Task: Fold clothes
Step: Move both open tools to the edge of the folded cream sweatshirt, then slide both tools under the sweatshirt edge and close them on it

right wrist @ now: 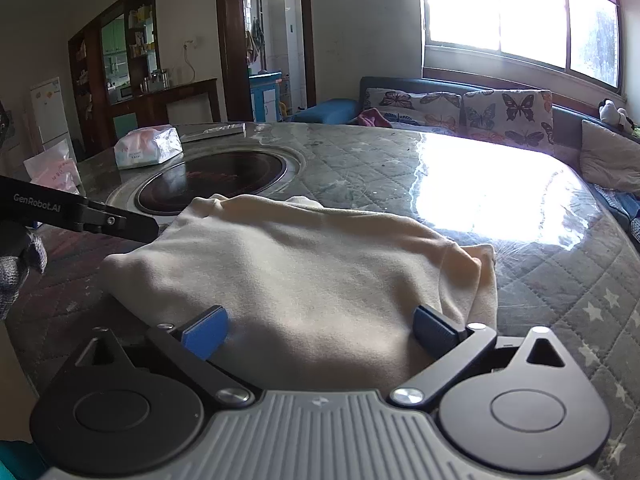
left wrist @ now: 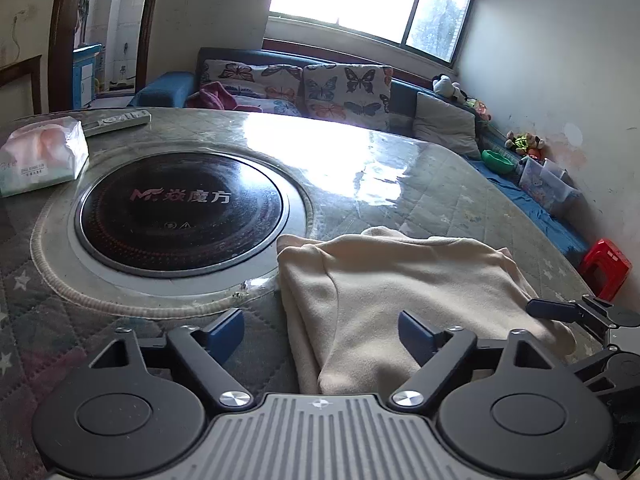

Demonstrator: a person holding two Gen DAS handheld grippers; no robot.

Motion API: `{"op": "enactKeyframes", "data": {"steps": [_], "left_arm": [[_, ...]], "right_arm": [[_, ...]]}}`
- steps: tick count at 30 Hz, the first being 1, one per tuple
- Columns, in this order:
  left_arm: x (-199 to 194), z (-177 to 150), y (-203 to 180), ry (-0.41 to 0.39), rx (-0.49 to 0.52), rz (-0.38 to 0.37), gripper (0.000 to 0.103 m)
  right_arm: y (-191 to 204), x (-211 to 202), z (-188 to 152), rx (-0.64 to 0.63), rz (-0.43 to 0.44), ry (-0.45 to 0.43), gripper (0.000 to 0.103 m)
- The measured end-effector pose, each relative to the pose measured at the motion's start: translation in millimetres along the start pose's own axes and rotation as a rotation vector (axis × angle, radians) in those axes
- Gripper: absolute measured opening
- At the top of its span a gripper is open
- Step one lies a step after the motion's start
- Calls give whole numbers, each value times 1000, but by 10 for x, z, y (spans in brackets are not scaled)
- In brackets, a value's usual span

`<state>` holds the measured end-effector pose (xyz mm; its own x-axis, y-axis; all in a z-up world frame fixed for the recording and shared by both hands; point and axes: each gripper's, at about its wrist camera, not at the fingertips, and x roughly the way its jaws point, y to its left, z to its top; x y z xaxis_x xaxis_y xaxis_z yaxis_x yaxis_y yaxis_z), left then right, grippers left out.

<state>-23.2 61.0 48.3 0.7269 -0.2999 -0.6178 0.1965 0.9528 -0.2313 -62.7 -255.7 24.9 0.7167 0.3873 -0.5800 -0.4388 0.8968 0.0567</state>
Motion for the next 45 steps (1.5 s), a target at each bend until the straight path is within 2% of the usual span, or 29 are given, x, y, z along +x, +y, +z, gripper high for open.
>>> {"op": "enactKeyframes", "data": {"steps": [6,8,13,16,23,29,33,45], "left_arm": [[-47,-28,15,1,-20,2,96],[-54,-38,11,6,-20,10,101],[-85,-87,-2,9,-18,21,103],[-101,-96,-14,8,-11,25,103],[-53,-99,15,24,-18,47,103],[-34,-58,54,21,-29,62,103],[23,-40,67,39,-39,79,103],[163,-50,132,103,-67,131,103]], "right_arm": [[14,3,0,7,4,3,103],[18,-7,3,8,4,3,103],[55,-100,9,1,0,-23,103],[49,-140,13,10,9,-37,103],[-38,-61,-46,41,25,5,103],[-52,-89,46,38,31,-6,103],[-134,21,61,76,34,15,103],[-118,45,49,48,30,22,103]]}}
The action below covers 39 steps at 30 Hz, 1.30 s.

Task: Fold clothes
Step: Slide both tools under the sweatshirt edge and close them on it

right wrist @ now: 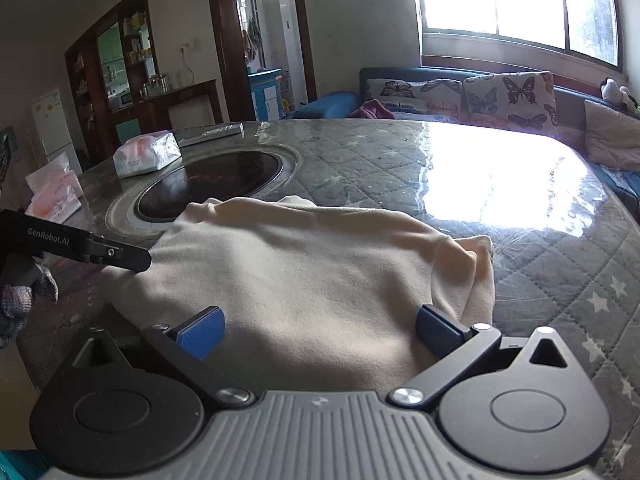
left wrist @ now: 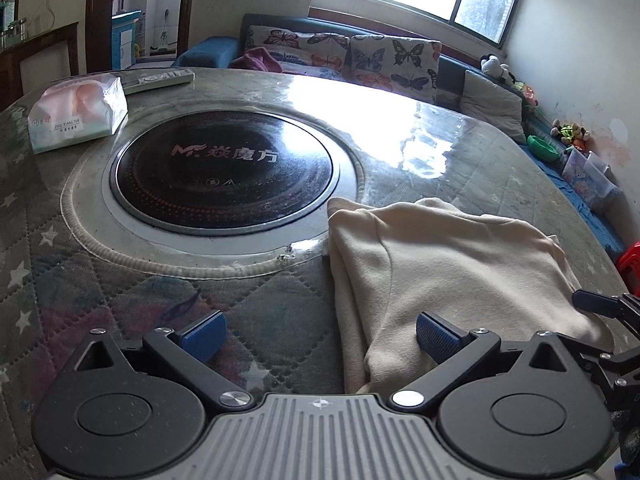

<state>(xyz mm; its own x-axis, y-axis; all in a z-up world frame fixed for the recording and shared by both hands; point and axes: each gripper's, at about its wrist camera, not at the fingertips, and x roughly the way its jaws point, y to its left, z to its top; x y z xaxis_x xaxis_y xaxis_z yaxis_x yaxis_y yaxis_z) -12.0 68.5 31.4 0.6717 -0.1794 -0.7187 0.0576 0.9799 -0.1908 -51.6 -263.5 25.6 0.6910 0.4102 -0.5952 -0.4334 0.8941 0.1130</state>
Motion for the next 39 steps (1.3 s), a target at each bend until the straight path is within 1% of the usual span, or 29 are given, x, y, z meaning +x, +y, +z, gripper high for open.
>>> {"op": "enactKeyframes", "data": {"steps": [3,7,11,17,20,23,27,29,30,32,33,35,36,38,39], "left_arm": [[6,3,0,5,5,12,103],[22,5,-4,8,16,38,103],[32,6,-5,13,21,56,103],[23,14,8,18,17,51,102],[11,19,24,19,9,45,101],[-11,21,41,15,3,39,100],[-63,43,92,-3,-9,36,99],[-99,72,140,-18,-18,39,96],[-119,90,170,-26,-25,41,94],[-156,130,242,-42,-46,38,86],[-173,152,283,-48,-60,31,84],[-199,187,351,-58,-87,12,76],[-208,199,375,-61,-96,3,74],[-220,217,407,-67,-109,-20,68],[-218,222,419,-67,-116,-35,66]], "right_arm": [[11,2,3,-3,2,4,103],[-52,-9,9,37,28,1,103],[-64,-2,23,36,36,14,103],[-21,7,37,7,24,35,103],[22,-12,69,-9,10,28,103],[89,-34,103,-49,6,19,103],[317,-60,152,-158,19,7,103],[408,-62,168,-196,32,7,103],[504,-64,188,-237,48,5,103],[643,-58,221,-288,76,2,103],[696,-52,232,-307,86,0,102],[869,-15,262,-371,117,1,97],[946,10,271,-395,127,5,93],[1075,75,280,-436,155,19,89],[1133,113,283,-458,164,25,84]]}}
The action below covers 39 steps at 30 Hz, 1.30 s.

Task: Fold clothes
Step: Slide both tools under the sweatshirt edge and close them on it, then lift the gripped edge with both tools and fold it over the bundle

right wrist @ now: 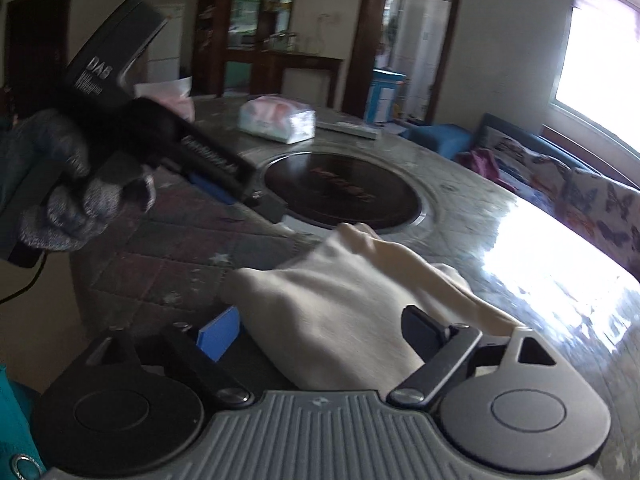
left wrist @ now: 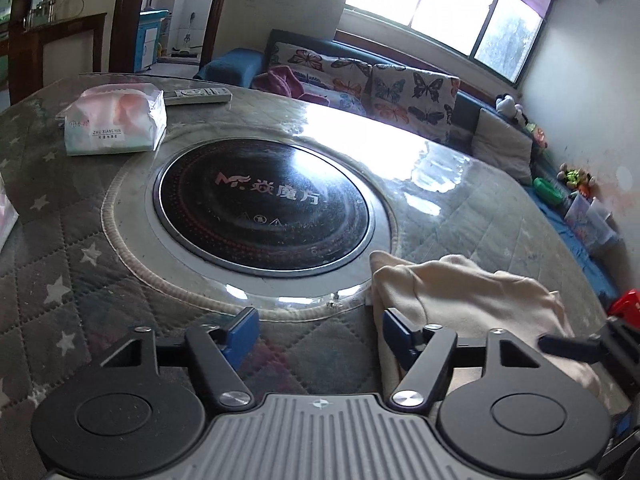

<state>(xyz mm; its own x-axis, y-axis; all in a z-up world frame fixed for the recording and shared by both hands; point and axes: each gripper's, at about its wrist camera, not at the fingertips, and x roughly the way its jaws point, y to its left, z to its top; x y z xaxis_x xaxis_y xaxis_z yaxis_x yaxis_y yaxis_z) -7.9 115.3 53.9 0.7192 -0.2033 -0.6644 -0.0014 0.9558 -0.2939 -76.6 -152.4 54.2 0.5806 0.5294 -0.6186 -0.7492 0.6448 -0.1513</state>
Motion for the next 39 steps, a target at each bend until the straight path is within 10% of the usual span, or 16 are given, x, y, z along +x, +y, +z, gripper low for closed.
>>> {"op": "enactKeyframes", "data": {"steps": [11,17,28,39], "left_arm": [[124,-12,27,67,-109,-141,55],[165,-13,74,103,-229,-218,57],[375,-22,59,162,-508,-366,63],[382,-125,291,159,-646,-360,67]], "right_arm": [[354,364,87,-190,40,65,47],[188,284,140,-87,51,26,16],[-61,60,204,44,66,-43,12],[-289,-89,191,111,47,-92,12]]}}
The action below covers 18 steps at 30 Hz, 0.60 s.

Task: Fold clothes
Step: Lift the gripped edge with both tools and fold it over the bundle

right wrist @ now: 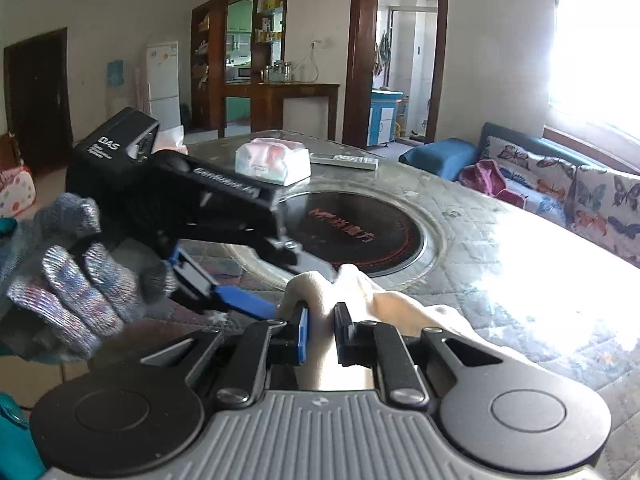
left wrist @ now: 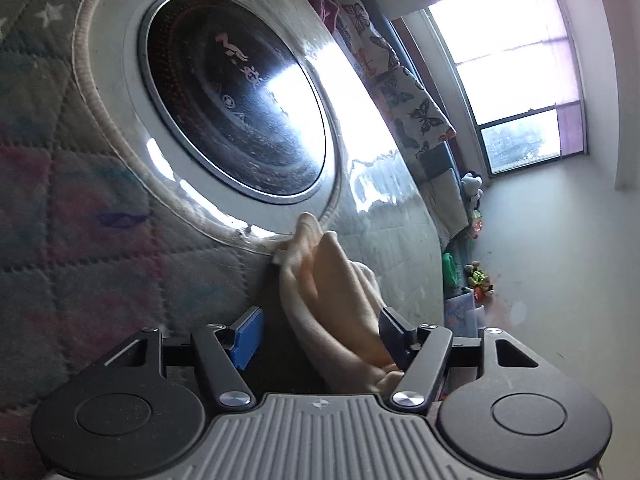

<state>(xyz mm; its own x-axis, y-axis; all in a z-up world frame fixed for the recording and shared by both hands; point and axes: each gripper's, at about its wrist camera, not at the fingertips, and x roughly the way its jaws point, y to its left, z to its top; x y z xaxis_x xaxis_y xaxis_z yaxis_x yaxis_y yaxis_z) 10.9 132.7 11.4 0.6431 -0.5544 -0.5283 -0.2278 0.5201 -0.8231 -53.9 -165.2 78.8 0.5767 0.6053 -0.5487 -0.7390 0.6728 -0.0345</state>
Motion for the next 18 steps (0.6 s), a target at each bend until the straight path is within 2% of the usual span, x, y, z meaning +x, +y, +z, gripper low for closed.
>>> {"op": "enactKeyframes", "data": {"steps": [8,12,15,17,18], "left_arm": [[196,-32,32,47,-73,-107,69],[318,-3,26,61,-98,-126,67],[339,-9,53,55,-95,-129,49],[355,-6,106,61,-105,-121,25],[372,1,133,61,-106,-114,21]], "right_arm": [[-28,50,-11,20,22,3,12],[23,54,-44,13,46,8,12],[67,56,-76,2,64,12,12],[96,55,-107,-9,67,17,14],[90,46,-117,-4,71,17,17]]}}
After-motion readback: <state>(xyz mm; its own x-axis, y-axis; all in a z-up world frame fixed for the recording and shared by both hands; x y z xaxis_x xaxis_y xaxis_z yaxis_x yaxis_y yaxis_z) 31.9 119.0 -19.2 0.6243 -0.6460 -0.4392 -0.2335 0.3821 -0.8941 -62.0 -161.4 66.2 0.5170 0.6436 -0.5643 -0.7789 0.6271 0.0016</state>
